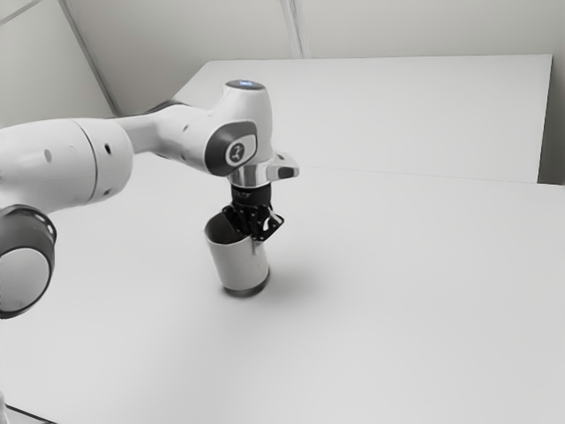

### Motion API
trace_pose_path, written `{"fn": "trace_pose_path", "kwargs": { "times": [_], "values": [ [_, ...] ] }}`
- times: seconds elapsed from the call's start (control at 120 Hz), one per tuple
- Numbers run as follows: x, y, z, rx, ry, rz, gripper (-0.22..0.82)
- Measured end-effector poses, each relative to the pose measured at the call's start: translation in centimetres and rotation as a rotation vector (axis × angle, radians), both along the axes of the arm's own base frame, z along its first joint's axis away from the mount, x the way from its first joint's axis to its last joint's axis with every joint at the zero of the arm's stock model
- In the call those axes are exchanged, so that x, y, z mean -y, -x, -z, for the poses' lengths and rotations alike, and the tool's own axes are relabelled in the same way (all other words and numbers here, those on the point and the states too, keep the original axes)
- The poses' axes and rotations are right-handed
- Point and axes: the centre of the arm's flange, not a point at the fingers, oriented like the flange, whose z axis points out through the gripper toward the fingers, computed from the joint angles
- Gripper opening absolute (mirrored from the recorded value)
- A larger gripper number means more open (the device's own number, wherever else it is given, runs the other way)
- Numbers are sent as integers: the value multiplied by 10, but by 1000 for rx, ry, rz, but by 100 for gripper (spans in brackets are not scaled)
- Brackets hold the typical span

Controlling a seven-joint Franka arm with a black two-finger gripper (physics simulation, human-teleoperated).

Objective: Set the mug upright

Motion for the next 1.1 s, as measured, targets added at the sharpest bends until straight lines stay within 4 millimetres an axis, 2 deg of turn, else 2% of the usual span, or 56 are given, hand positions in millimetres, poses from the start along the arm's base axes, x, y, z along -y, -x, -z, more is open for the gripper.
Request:
{"fn": "trace_pose_path", "kwargs": {
  "times": [0.3, 0.367, 0.483, 0.592, 0.667, 0.725, 0.925, 1.05, 1.1],
  "values": [
    [1, -9, 10, 56, 6, -42, -16],
    [2, -10, 10, 63, 8, -47, -7],
    [4, -9, -2, 85, 16, -55, 19],
    [-1, -9, -25, 125, 30, -68, 35],
    [-8, -9, -43, 155, 40, -79, 42],
    [-12, -17, -63, 193, 50, -78, 46],
    [-41, -58, -119, 303, 67, -38, 54],
    [-72, -50, -168, 354, 85, -24, 56],
    [-83, -45, -179, 350, 88, -18, 57]
  ]
}}
